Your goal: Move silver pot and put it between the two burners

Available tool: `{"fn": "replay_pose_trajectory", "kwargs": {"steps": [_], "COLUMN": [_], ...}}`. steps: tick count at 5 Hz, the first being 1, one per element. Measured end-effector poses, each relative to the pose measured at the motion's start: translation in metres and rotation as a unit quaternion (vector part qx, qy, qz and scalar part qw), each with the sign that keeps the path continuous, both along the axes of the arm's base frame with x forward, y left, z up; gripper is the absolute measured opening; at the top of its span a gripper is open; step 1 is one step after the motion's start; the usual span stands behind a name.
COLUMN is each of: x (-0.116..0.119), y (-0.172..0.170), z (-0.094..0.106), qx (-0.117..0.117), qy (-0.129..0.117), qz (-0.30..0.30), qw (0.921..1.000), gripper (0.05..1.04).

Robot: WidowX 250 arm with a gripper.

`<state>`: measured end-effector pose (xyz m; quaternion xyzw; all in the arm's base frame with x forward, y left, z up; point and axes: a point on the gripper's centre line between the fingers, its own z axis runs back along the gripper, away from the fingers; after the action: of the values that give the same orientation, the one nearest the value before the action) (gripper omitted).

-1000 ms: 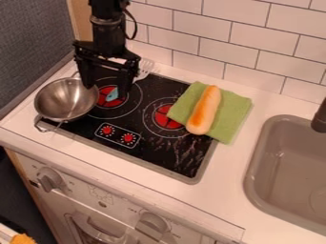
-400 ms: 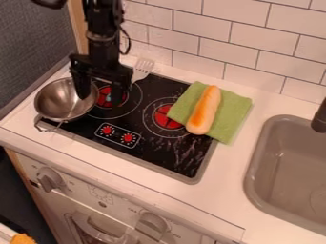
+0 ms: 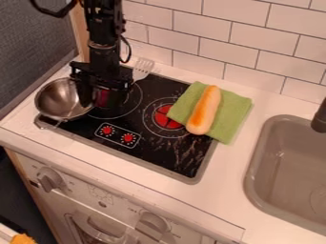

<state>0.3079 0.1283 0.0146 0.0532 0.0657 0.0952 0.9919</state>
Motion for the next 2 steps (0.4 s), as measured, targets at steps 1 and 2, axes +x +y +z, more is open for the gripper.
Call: {"fn": "replay_pose_trajectory", "kwargs": {"steps": [1, 2], "x": [-0.0075, -0.0062], "y": [-0.0033, -0.0109], "z": [-0.004, -0.0024], "qx": [-0.004, 0.006], "qy": [0.015, 0.021], "qz": [0.0, -0.01], "qw": [0.9999, 0.9997], "gripper": [0.362, 0.214]}}
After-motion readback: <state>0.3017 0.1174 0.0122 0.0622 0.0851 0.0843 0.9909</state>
